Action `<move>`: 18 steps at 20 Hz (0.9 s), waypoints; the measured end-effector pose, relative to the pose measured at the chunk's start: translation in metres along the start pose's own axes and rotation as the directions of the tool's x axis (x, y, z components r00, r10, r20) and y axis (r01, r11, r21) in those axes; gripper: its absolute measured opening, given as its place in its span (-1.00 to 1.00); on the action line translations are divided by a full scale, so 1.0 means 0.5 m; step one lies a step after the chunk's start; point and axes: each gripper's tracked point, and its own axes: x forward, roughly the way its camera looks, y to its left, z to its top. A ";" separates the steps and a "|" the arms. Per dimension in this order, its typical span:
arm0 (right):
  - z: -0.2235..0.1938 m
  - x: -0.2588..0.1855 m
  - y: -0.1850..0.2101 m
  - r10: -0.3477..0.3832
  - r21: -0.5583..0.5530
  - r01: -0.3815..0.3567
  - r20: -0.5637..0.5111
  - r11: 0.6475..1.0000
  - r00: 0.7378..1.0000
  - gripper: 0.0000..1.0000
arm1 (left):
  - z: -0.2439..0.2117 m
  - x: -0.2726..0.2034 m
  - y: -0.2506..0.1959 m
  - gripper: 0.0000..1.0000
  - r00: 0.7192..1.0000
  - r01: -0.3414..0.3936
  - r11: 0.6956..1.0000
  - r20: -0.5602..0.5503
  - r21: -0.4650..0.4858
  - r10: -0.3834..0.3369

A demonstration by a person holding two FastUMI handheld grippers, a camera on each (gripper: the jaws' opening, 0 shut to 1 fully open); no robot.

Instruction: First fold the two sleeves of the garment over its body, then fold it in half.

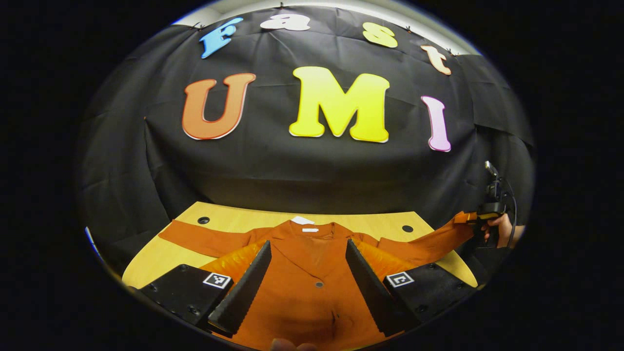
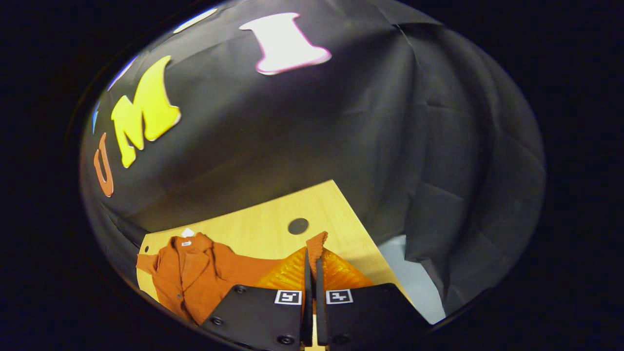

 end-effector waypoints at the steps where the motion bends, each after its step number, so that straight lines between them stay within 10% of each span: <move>1: 0.011 -0.012 0.041 0.001 -0.017 -0.001 0.013 1.000 1.000 -0.93 | 0.004 -0.009 0.025 0.99 1.000 -0.002 1.000 0.014 -0.008 0.002; 10: 0.060 -0.124 0.407 0.028 -0.071 -0.028 0.003 0.997 1.000 -0.88 | 0.040 -0.073 0.216 0.99 0.992 0.030 0.999 0.119 -0.030 -0.026; 18: -0.081 -0.084 0.818 0.190 -0.123 -0.203 -0.112 0.971 0.975 -0.94 | 0.016 -0.138 0.405 0.98 0.989 -0.067 0.996 0.128 -0.062 0.074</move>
